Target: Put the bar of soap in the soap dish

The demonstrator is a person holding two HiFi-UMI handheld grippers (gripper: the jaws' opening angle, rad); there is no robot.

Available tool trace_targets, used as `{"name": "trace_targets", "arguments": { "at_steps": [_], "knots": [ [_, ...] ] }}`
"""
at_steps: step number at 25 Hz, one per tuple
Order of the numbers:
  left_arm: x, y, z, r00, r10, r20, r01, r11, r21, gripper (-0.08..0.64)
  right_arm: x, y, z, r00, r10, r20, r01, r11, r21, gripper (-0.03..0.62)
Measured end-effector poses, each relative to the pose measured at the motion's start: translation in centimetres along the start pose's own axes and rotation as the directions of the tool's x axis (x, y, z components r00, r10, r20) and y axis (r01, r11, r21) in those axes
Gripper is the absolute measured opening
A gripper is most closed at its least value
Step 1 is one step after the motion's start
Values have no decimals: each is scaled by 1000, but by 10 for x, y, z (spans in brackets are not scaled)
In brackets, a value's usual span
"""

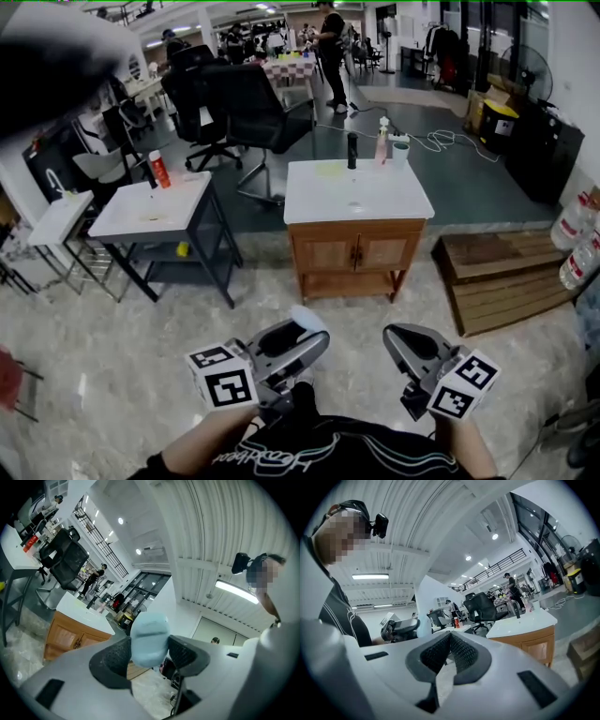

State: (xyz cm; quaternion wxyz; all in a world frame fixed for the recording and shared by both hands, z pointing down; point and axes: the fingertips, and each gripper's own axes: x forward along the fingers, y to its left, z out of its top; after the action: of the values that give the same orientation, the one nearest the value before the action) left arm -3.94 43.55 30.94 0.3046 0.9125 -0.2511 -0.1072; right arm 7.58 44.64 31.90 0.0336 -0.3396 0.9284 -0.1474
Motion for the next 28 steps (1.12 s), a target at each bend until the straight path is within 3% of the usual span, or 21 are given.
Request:
{"name": "trace_targets", "arguments": {
  "at_steps": [18,28],
  "knots": [
    [81,189,109,996,-51,-80,44,995,-88,265,170,-139,23,990,-128,-63,133,988,84,28],
    [116,293,170,994,-97,-50,89,986,-143,265,272,-206,31,974,-167,-153,181,980,80,28]
  ]
}}
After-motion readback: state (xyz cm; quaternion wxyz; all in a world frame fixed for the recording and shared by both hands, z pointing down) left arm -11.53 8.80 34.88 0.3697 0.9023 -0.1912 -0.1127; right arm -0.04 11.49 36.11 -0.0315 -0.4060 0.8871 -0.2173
